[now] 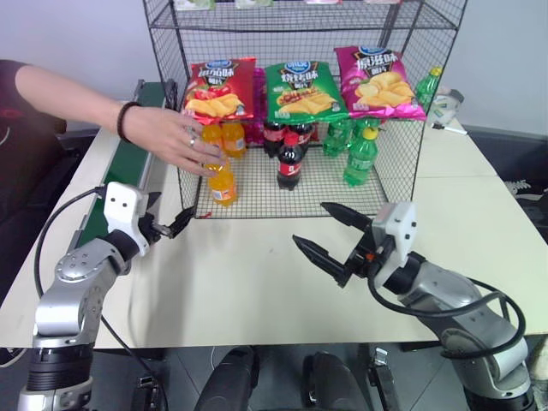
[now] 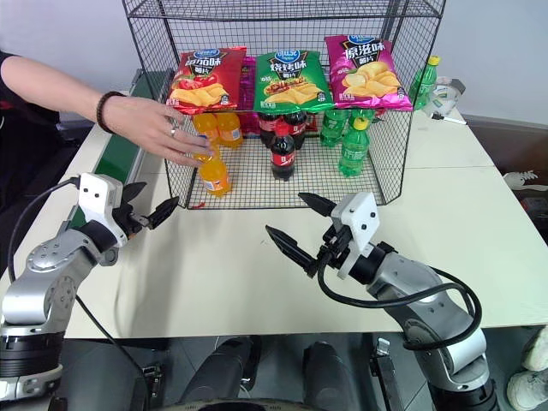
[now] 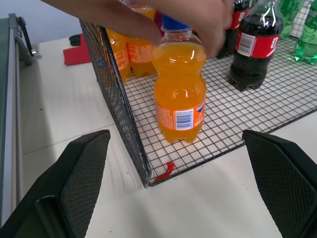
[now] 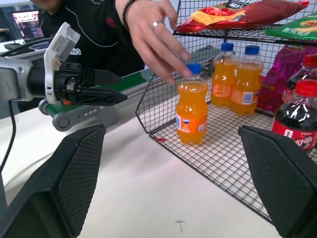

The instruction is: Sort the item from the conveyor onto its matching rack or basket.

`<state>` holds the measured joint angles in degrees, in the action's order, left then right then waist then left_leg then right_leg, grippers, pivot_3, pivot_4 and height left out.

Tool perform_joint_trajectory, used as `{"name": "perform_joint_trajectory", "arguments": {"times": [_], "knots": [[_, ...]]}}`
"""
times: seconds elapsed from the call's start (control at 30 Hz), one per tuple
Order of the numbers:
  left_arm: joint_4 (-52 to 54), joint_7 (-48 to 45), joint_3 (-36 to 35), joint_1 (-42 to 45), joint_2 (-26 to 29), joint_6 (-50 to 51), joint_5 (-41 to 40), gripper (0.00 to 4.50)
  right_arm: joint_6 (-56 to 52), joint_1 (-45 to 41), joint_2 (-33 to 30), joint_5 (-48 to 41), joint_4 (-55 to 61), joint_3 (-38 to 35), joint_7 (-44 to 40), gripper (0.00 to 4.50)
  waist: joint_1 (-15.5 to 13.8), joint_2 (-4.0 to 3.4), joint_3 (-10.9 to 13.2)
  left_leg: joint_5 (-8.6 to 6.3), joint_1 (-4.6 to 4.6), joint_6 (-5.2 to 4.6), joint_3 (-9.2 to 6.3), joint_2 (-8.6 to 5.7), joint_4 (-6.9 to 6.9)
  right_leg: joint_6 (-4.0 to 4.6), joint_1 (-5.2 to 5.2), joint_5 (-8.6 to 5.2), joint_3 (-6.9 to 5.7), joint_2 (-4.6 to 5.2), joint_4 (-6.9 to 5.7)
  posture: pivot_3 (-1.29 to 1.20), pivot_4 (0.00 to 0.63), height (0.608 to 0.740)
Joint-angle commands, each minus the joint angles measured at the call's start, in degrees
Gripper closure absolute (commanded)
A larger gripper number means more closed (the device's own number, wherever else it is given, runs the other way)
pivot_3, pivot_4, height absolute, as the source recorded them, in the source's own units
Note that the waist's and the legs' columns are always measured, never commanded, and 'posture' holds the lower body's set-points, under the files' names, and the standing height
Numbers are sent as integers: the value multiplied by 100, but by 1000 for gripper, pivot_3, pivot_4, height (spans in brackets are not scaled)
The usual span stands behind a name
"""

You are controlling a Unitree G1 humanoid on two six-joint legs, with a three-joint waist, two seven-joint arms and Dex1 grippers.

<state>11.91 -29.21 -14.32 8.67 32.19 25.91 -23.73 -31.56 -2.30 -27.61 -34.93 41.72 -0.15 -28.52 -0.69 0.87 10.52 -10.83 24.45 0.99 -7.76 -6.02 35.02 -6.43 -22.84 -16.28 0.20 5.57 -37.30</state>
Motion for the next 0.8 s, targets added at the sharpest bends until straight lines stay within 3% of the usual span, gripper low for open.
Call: {"name": "perform_joint_trajectory", "arguments": {"times": [0.03,0.57,0.8], "knots": [[148,36,-138,6,24,-60,5,46,191,8,67,-4,23,19,-70,0,0,0,0,0,0,0,0,0,0,0,-1,0,0,0,0,0,150,740],[111,59,-104,52,7,-92,3,46,333,111,67,18,-14,0,-152,0,0,0,0,0,0,0,0,0,-1,0,-3,0,0,0,2,0,150,740],[-287,642,-764,166,-67,-346,73,46,395,131,99,35,-53,30,-186,0,-2,0,0,0,0,0,0,1,-2,0,-4,0,0,-1,2,0,150,740]]}}
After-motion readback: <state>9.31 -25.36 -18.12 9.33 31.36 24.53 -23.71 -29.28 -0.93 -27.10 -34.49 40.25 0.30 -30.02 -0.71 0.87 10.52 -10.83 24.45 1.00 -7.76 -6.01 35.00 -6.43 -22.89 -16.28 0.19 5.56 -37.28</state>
